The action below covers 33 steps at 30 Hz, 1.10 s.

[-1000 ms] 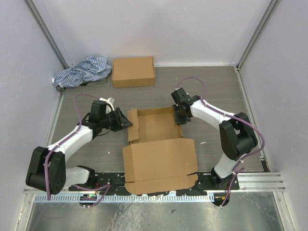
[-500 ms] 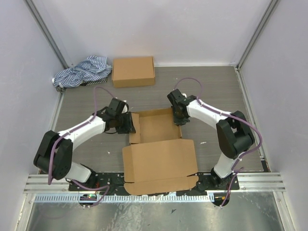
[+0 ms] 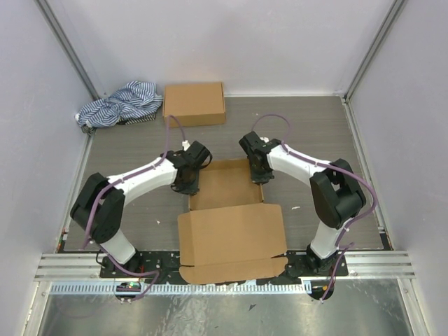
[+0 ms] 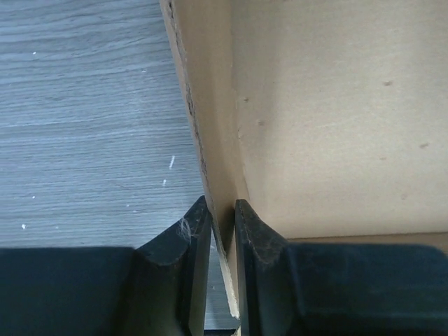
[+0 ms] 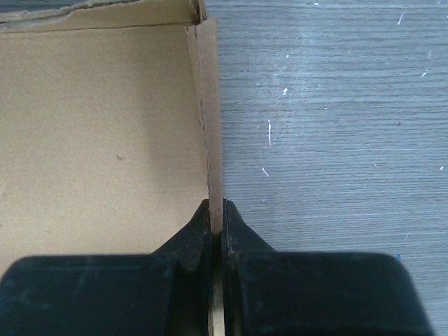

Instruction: Fold the paper box

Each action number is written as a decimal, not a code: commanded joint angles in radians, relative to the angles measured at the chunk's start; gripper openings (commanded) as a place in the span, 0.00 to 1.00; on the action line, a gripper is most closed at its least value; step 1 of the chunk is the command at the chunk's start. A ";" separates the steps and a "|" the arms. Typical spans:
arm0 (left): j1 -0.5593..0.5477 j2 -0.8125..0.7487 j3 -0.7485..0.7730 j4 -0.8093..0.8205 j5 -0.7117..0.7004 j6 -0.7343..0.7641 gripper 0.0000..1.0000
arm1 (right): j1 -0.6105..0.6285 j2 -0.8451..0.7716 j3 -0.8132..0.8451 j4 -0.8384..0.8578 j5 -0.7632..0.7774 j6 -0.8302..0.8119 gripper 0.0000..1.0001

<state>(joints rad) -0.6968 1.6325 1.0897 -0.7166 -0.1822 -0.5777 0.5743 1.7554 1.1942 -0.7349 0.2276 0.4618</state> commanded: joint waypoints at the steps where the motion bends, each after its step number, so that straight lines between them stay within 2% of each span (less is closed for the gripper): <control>1: -0.020 0.035 0.042 -0.088 -0.127 -0.017 0.23 | 0.013 -0.011 0.051 -0.005 0.044 0.031 0.01; 2: -0.025 0.040 0.048 -0.100 -0.156 -0.026 0.17 | 0.014 -0.010 0.051 -0.008 0.049 0.032 0.01; 3: -0.031 0.047 0.055 -0.140 -0.195 -0.037 0.06 | 0.015 -0.009 0.051 -0.010 0.053 0.035 0.01; 4: -0.039 0.054 0.073 -0.173 -0.239 -0.050 0.01 | 0.015 -0.007 0.051 -0.014 0.059 0.037 0.01; 5: -0.046 0.061 0.084 -0.200 -0.277 -0.058 0.00 | 0.015 -0.004 0.050 -0.016 0.063 0.040 0.01; 9: -0.066 0.072 0.105 -0.259 -0.378 -0.081 0.00 | 0.019 0.001 0.044 -0.018 0.065 0.047 0.01; 21: -0.085 0.067 0.089 -0.214 -0.334 -0.084 0.00 | 0.025 0.004 0.040 -0.018 0.070 0.057 0.01; 27: -0.086 0.073 0.075 -0.191 -0.297 -0.085 0.10 | 0.025 0.013 0.033 -0.018 0.073 0.061 0.01; 33: -0.086 0.062 0.053 -0.178 -0.284 -0.099 0.15 | 0.025 0.033 0.027 -0.025 0.076 0.074 0.01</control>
<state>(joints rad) -0.7818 1.6985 1.1706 -0.8680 -0.4427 -0.6792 0.6052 1.7828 1.2079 -0.7261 0.2386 0.5201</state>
